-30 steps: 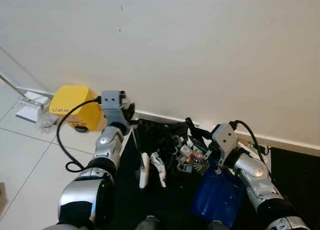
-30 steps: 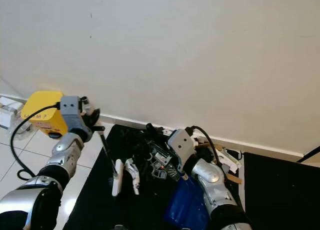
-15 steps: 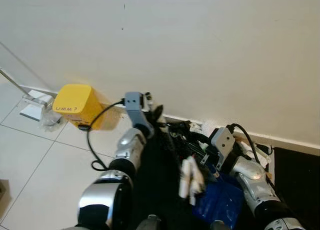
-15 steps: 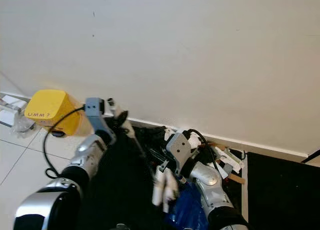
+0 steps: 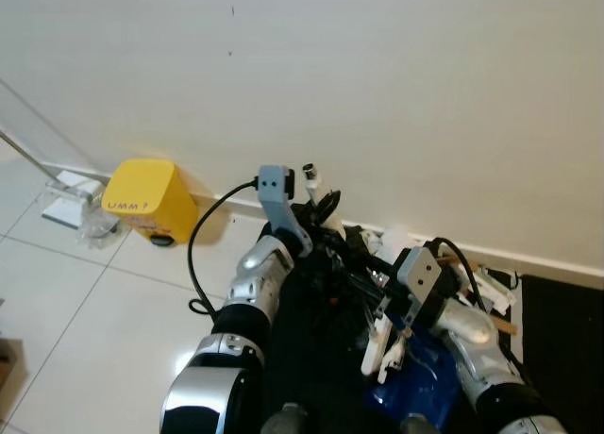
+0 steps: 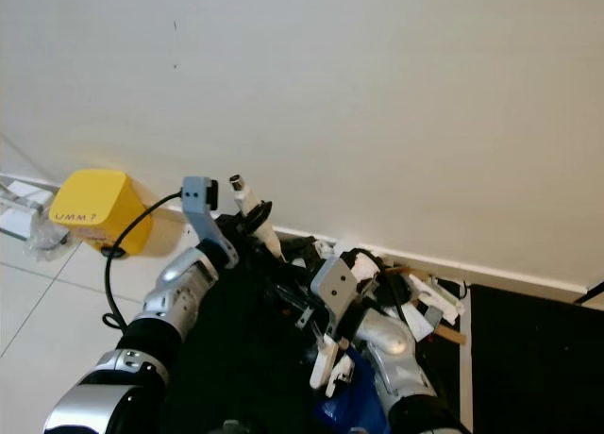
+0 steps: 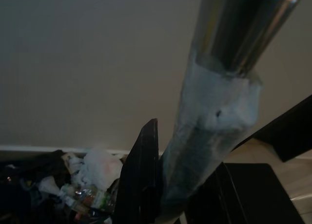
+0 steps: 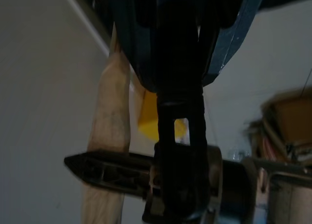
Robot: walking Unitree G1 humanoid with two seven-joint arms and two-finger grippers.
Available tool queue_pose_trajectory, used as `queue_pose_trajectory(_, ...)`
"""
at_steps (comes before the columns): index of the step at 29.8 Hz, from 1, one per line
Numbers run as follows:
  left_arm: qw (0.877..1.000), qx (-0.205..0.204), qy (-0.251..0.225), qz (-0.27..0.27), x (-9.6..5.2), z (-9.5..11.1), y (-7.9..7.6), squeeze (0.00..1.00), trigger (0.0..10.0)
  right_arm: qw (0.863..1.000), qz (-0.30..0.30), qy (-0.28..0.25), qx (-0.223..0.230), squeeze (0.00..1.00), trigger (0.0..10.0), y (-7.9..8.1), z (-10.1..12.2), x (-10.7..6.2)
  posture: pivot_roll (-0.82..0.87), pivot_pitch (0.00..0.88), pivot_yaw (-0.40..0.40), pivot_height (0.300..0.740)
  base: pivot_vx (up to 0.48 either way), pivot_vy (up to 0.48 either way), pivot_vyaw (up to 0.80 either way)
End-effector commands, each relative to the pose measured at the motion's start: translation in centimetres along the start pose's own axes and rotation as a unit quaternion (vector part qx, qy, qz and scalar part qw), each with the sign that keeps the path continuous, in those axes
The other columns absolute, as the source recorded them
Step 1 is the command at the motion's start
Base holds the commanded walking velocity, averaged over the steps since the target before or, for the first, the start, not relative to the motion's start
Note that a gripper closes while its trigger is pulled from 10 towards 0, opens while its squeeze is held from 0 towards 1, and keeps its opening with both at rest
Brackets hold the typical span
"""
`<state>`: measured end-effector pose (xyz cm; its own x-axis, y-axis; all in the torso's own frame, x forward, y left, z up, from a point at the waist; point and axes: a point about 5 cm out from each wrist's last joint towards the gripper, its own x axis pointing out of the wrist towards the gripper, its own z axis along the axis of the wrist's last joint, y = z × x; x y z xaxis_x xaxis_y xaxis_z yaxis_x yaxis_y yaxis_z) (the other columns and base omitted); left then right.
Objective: Sweep floor
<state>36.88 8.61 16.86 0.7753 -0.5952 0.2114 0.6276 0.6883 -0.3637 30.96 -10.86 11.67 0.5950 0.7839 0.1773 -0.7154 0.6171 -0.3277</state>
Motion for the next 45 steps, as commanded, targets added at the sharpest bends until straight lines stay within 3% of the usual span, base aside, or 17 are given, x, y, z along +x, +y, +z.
queue_pose_trajectory(1,0.998,-0.029,-0.026,-0.056,0.0,1.3,-1.2,0.0,10.0,0.998,-0.045,-0.045,0.0,0.0,10.0,-0.7,1.4,0.9,0.0,0.262,0.133,0.74,0.0,0.0,0.0)
queue_pose_trajectory(3,0.998,-0.019,-0.027,-0.054,-0.4,2.0,-0.9,0.0,10.0,0.997,-0.055,-0.053,-0.003,0.0,10.0,-0.9,1.7,1.0,0.0,0.259,0.135,0.74,0.0,0.0,0.0)
queue_pose_trajectory(9,0.997,0.057,-0.039,-0.022,-3.8,9.0,1.6,0.0,10.0,0.992,-0.112,-0.063,0.006,0.0,10.0,-1.3,1.5,0.2,0.03,0.248,0.147,0.74,0.0,0.0,0.0)
queue_pose_trajectory(11,0.997,0.072,-0.037,-0.013,-4.6,9.9,1.8,0.0,10.0,0.99,-0.125,-0.057,0.018,0.0,10.0,-1.1,1.0,0.0,0.04,0.246,0.147,0.74,0.0,0.0,0.0)
queue_pose_trajectory(14,0.997,0.071,-0.025,0.002,-5.1,9.8,1.9,0.0,10.0,0.99,-0.132,-0.035,0.024,0.0,10.0,-0.6,0.0,-0.2,0.04,0.239,0.146,0.74,0.0,0.0,0.0)
queue_pose_trajectory(21,0.997,0.073,0.017,0.026,-6.2,7.1,1.7,0.0,10.0,0.987,-0.088,0.114,0.065,0.0,10.0,2.3,-4.6,-1.2,0.05,0.227,0.137,0.74,0.0,0.0,0.0)
queue_pose_trajectory(25,0.996,0.07,0.03,0.036,-6.5,6.2,1.5,0.0,10.0,0.981,-0.085,0.161,0.063,0.0,10.0,2.3,-5.7,-1.9,0.05,0.222,0.131,0.74,0.0,0.0,0.0)
queue_pose_trajectory(32,0.995,0.074,0.033,0.052,-6.8,5.8,1.4,0.0,10.0,0.974,-0.088,0.197,0.064,0.0,10.0,2.2,-6.6,-2.8,0.04,0.215,0.127,0.74,0.0,0.0,0.0)
queue_pose_trajectory(37,0.994,0.08,0.034,0.07,-7.2,5.6,1.5,0.0,10.0,0.956,-0.121,0.255,0.085,0.0,10.0,2.1,-8.0,-4.1,0.04,0.208,0.122,0.74,0.0,0.0,0.0)
queue_pose_trajectory(38,0.993,0.082,0.037,0.076,-7.4,5.3,1.7,0.0,10.0,0.943,-0.142,0.287,0.093,0.0,10.0,1.8,-8.6,-4.8,0.04,0.206,0.123,0.74,0.0,0.0,0.0)
queue_pose_trajectory(41,0.993,0.082,0.039,0.078,-7.4,5.1,1.7,0.0,10.0,0.936,-0.156,0.3,0.099,0.0,10.0,1.7,-8.8,-5.1,0.04,0.206,0.123,0.74,0.0,0.0,0.0)
queue_pose_trajectory(42,0.992,0.083,0.042,0.082,-7.5,4.8,1.7,0.0,10.0,0.928,-0.171,0.319,0.085,0.0,10.0,1.4,-9.0,-5.4,0.03,0.204,0.121,0.74,0.0,0.0,0.0)
queue_pose_trajectory(45,0.992,0.082,0.042,0.085,-7.5,4.6,1.6,0.0,10.0,0.923,-0.185,0.334,0.051,0.0,10.0,0.8,-9.0,-5.7,0.03,0.204,0.119,0.74,0.0,0.0,0.0)
